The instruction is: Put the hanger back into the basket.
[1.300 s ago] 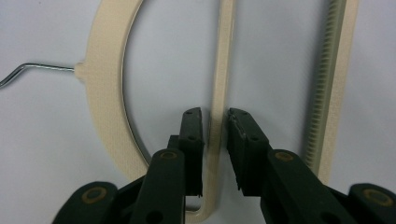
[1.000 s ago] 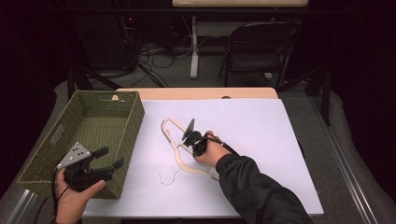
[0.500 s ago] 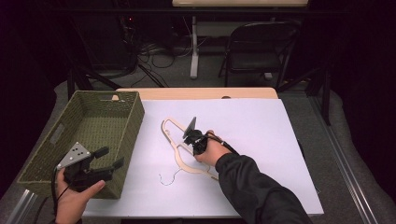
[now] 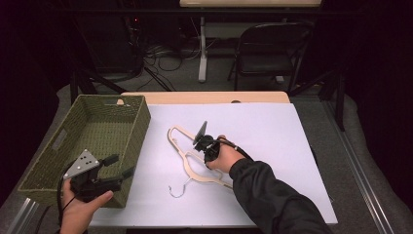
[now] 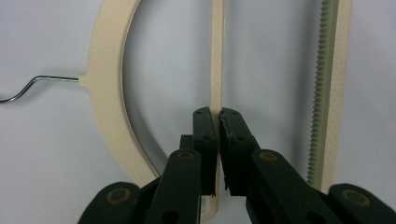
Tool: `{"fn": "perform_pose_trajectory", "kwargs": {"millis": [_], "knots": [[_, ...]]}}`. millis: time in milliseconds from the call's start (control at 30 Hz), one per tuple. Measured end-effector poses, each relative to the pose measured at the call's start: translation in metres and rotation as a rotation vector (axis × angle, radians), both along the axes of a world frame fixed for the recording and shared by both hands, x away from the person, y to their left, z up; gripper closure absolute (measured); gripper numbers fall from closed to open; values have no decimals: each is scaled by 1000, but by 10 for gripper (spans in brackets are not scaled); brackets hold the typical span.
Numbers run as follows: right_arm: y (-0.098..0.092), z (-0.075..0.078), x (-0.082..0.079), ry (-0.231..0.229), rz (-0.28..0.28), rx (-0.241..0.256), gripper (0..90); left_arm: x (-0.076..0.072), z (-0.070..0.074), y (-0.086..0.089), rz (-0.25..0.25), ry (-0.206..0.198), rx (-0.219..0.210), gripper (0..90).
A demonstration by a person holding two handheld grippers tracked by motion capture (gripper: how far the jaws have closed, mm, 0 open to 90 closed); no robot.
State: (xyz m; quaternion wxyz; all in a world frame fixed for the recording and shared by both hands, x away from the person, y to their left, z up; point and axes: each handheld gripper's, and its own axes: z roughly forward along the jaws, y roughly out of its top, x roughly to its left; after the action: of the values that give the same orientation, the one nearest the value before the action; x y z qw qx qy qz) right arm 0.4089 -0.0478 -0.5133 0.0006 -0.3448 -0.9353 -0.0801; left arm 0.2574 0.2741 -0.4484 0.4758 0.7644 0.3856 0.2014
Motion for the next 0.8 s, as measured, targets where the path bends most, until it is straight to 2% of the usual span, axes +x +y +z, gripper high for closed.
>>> {"fn": "perform_pose_trajectory", "kwargs": {"millis": [33, 67, 100, 267, 300, 333, 367, 400, 433, 467, 500, 533, 567, 600, 633, 667, 700, 733, 767, 800], "knots": [[-2, 2, -1, 7, 12, 2, 856, -1, 0, -2, -9, -1, 4, 277], [-4, 3, -3, 8, 15, 24, 856, -1, 0, -5, -18, -1, 6, 280], [-9, 8, -5, 4, 42, 13, 856, -2, -1, -10, -33, -3, 16, 283], [-21, 18, -11, 18, 59, 50, 856, -2, -5, -22, -73, 0, 37, 284], [-23, 22, -12, 16, 76, 25, 856, -2, -8, -27, -91, 0, 45, 284], [-23, 22, -12, 16, 76, 25, 856, -2, -8, -27, -91, 0, 45, 284], [-27, 22, -15, 22, 59, 87, 856, -1, -11, -32, -108, 5, 53, 284], [-27, 22, -15, 22, 59, 87, 856, -1, -11, -32, -108, 5, 53, 285], [-30, 30, -16, 18, 93, 28, 856, 0, -15, -37, -120, 12, 61, 286], [-31, 29, -18, 30, 75, 67, 856, 0, -17, -40, -125, 14, 64, 289], [-33, 30, -20, 28, 70, 84, 856, 0, -18, -43, -129, 15, 66, 291], [-34, 33, -20, 33, 94, 53, 856, 0, -19, -47, -137, 15, 68, 293], [-34, 33, -20, 33, 94, 53, 856, 0, -19, -47, -137, 15, 68, 294], [-37, 33, -23, 16, 93, 76, 856, 0, -20, -50, -146, 15, 65, 295], [-38, 34, -25, 18, 90, 78, 856, -2, -21, -58, -168, 7, 68, 296], [-38, 34, -25, 18, 90, 78, 856, -2, -21, -58, -168, 7, 68, 299], [-40, 36, -28, 25, 99, 95, 856, -2, -22, -65, -188, 5, 75, 300], [-40, 36, -28, 25, 99, 95, 856, -2, -22, -65, -188, 5, 75, 300], [-41, 39, -30, 18, 104, 74, 855, -1, -24, -69, -193, 5, 77, 300], [-43, 41, -31, 33, 107, 76, 856, 0, -25, -72, -202, 8, 78, 302]]}}
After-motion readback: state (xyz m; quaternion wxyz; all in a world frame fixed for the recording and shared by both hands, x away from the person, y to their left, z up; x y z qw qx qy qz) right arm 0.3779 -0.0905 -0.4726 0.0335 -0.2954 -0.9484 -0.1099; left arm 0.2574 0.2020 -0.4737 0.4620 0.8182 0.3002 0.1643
